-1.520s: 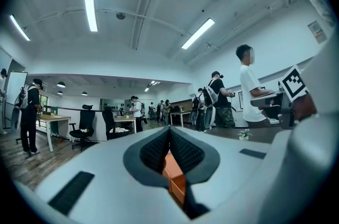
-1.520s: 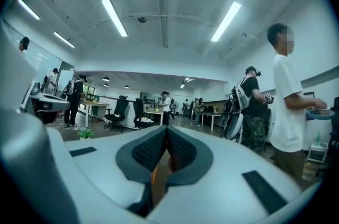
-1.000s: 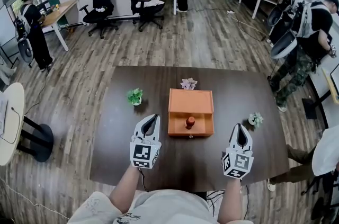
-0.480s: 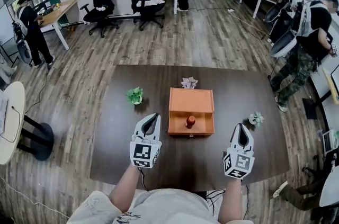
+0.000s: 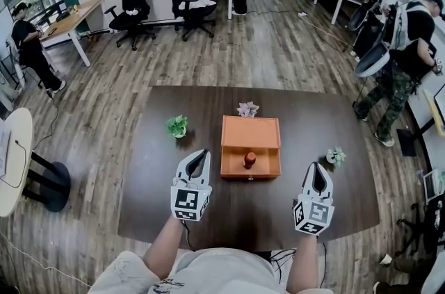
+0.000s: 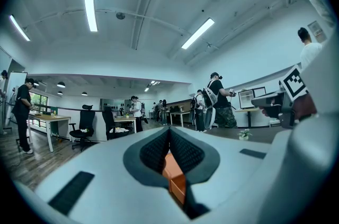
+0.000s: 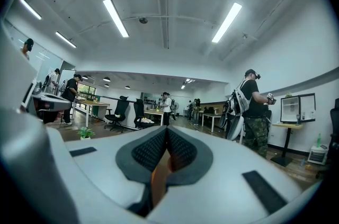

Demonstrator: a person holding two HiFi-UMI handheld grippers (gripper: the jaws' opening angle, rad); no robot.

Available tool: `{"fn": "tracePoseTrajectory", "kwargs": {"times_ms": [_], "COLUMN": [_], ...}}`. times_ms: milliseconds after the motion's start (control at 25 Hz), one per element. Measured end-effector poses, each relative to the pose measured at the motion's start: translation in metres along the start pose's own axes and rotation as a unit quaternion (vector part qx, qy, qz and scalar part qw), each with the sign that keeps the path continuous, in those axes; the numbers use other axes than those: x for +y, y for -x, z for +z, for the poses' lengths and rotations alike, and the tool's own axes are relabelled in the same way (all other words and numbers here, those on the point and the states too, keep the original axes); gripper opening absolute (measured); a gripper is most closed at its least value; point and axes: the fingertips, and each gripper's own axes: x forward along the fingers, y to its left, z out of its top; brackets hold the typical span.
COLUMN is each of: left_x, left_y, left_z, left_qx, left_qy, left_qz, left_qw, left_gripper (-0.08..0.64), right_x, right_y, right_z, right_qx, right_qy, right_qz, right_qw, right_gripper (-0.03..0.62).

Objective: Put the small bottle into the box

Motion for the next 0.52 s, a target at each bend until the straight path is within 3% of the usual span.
{"fn": "tracePoseTrajectory", "kwargs": {"times_ms": [520], "left_x": [-0.002], "left_y": [0.0004], "left_z": [-0.0022], "left_qx": [0.008], "left_qy": [0.004], "left_qz": [-0.001], "left_qw": [1.0], "left_gripper": [0.002], "right_x": [0.0013], "right_y": [0.0007], "right_z": [-0.0023], "right_qx": [0.005], "right_qy": [0.0], "right_qz": [0.002], "right_qw": [1.0], "right_gripper": [0.0]}}
